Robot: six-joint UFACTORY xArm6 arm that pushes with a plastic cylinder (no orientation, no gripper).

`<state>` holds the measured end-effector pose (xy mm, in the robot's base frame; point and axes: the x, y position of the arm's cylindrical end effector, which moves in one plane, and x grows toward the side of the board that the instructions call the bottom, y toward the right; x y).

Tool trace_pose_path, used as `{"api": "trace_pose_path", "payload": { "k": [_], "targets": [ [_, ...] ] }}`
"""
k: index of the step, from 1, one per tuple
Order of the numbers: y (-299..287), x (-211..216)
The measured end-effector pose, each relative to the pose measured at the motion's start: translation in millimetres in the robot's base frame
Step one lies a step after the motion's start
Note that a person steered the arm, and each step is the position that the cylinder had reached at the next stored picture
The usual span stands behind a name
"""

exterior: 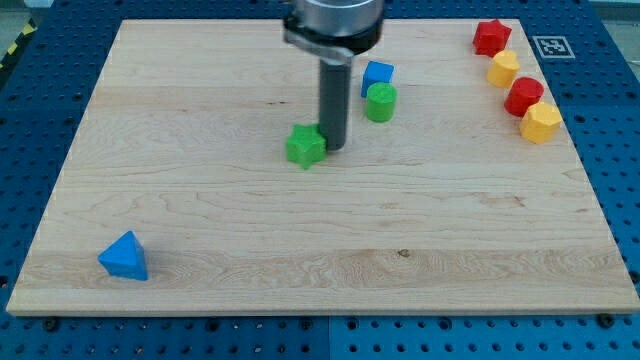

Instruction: Slide the green star closer to the blue triangle

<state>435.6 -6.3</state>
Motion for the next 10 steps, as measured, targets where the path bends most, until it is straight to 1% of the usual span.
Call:
{"api": "trace_pose_path", "payload": {
  "k": [1, 2, 3, 4, 5, 6, 7, 8, 9, 10],
  "targets": [
    [-37, 23],
    [-84, 34],
    [-129, 37],
    [-140, 33],
    [-142, 4],
    [-168, -2],
    [-188, -6],
    [-189, -9],
    [-204, -9],
    [-211, 6]
  ]
}}
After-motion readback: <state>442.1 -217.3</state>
